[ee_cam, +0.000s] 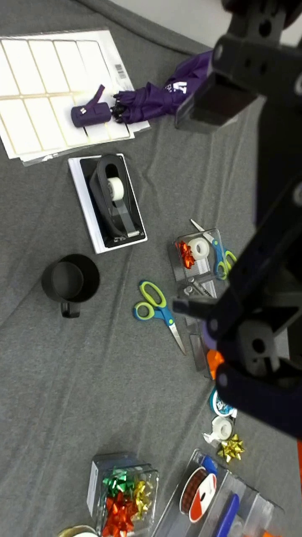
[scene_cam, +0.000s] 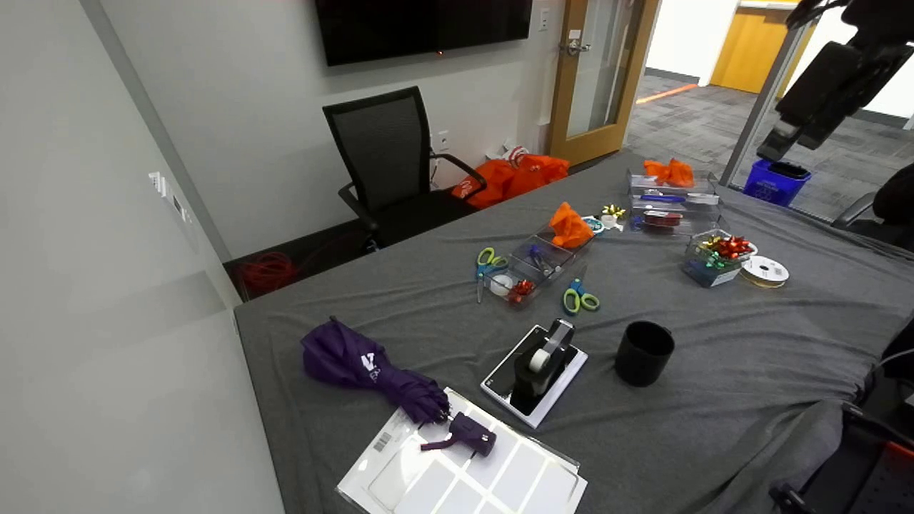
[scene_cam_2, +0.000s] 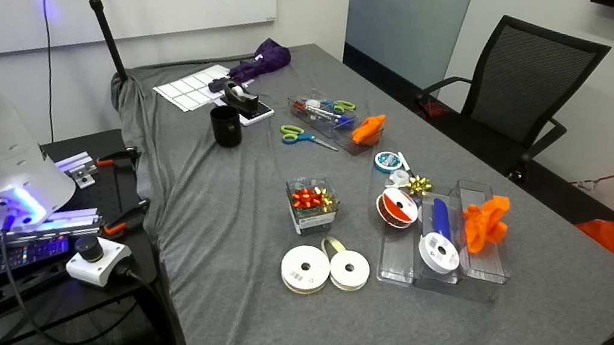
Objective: Move the decoration to the clear object on the left
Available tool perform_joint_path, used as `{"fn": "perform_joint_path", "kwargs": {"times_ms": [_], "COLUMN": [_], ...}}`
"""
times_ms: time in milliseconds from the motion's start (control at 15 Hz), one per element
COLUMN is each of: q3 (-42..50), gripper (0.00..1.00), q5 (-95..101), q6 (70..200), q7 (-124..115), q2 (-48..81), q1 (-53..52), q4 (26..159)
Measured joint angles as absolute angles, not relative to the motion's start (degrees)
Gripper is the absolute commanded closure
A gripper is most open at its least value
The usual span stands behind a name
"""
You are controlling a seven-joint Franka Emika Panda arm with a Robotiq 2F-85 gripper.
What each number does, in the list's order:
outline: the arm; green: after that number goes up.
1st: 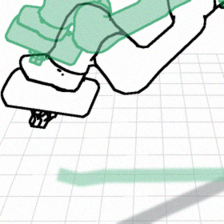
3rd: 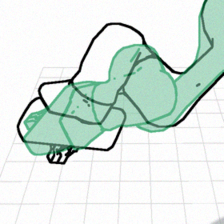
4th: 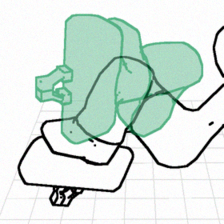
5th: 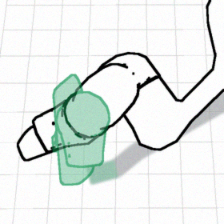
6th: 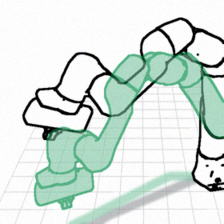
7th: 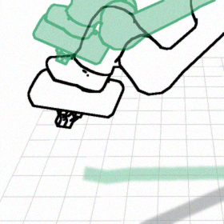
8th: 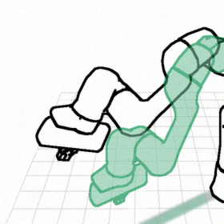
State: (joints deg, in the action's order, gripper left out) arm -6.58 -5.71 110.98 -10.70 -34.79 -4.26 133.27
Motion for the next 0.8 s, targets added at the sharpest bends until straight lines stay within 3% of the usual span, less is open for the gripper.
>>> {"fn": "perform_joint_path", "kwargs": {"times_ms": [400,600,800], "q3": [4.2,6.2,6.3], "gripper": [0.00,0.00,0.00], "q5": [-4.0,-2.3,-2.0], "q6": [118.3,127.3,128.4], "q7": [2.7,6.6,7.2], "q2": [-33.4,-32.3,-32.1], "q1": [-1.9,-0.7,-0.6], "q4": [136.6,138.6,139.0]}}
